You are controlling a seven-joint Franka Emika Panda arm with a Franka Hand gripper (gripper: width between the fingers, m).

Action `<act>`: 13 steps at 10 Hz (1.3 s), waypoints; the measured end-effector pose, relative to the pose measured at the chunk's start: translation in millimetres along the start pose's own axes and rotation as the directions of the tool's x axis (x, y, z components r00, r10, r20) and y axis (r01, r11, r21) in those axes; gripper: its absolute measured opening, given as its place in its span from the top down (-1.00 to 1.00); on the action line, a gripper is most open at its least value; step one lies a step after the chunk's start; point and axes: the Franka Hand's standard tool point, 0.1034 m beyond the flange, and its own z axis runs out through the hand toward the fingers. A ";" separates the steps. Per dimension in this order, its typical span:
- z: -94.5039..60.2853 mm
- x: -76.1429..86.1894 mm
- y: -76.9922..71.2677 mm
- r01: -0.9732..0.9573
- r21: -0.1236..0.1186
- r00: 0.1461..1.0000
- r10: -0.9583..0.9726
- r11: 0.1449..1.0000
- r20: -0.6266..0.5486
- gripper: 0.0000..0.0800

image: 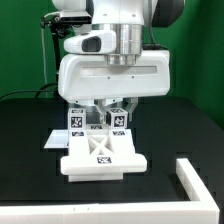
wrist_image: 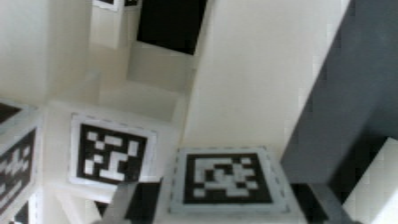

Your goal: Assemble chair

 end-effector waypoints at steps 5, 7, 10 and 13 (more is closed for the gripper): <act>0.7 -0.5 0.7 -0.451 0.043 0.892 0.451 0.892 -0.001 0.33; 0.3 0.8 0.8 -0.576 0.049 0.817 0.576 0.816 0.002 0.33; -5.3 0.7 -2.5 -0.593 0.056 0.805 0.593 0.803 0.016 -0.29; -28.5 4.1 -8.5 -0.595 0.087 0.803 0.596 0.799 0.024 -0.61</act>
Offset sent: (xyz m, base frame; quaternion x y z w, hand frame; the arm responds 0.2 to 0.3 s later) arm -0.0042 -0.0025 0.0004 0.0239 0.0065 0.2622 0.9647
